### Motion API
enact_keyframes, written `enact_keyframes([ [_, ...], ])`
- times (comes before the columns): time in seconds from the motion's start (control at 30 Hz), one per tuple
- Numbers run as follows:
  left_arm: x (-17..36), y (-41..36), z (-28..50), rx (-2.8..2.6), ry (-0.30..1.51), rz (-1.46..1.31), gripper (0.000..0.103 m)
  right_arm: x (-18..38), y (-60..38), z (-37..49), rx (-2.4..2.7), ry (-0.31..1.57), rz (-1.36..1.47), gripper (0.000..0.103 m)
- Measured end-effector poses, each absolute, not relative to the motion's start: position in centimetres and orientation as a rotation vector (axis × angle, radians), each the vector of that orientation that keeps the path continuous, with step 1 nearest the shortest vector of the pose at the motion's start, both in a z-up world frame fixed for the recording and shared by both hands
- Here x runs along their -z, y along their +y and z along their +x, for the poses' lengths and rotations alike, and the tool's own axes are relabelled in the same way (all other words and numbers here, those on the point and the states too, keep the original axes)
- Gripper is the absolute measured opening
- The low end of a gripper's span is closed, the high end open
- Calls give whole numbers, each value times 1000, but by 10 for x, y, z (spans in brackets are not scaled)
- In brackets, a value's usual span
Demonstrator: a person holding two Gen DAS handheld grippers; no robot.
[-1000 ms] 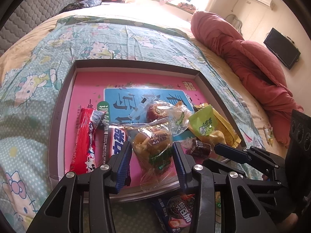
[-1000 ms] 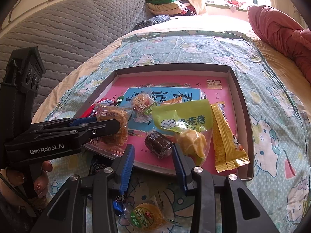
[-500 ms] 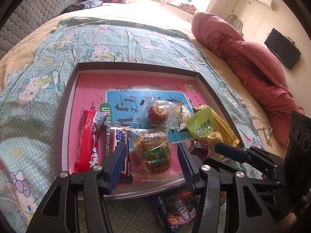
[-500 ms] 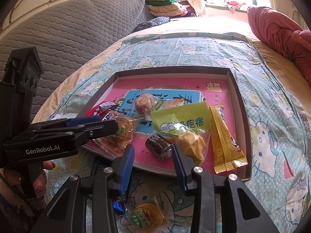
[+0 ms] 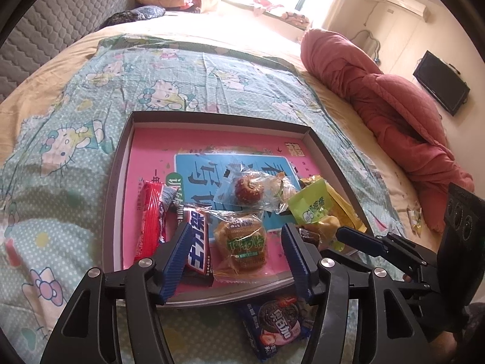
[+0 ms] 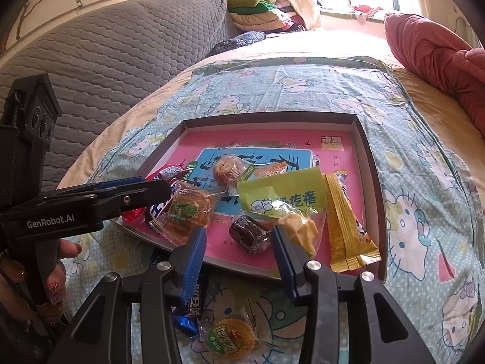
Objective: Organize snacks
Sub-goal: 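Withdraw both open tools from the box toward the Oreo packet and round pastry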
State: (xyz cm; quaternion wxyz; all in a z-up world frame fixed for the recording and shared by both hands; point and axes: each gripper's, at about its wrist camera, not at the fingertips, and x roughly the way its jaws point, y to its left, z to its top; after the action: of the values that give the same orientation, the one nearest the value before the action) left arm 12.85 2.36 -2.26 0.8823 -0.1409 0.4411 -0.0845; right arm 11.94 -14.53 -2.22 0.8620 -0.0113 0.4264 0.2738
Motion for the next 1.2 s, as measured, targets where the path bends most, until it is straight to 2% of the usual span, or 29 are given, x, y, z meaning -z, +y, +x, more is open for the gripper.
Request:
enact_keyframes([
  [0.37,23,20,112,176,970,-301,71,8,-152,112,-587,864,-8,50],
  [0.93,22,11,90,166,1025,-303,72,-3,-167,79,-593,867,-60,57],
  [1.03,22,10,86,163,1032,-300,72,-5,-168,74,-596,867,-68,62],
  [1.2,23,7,79,160,1048,-303,72,-8,-170,64,-588,860,-105,63],
])
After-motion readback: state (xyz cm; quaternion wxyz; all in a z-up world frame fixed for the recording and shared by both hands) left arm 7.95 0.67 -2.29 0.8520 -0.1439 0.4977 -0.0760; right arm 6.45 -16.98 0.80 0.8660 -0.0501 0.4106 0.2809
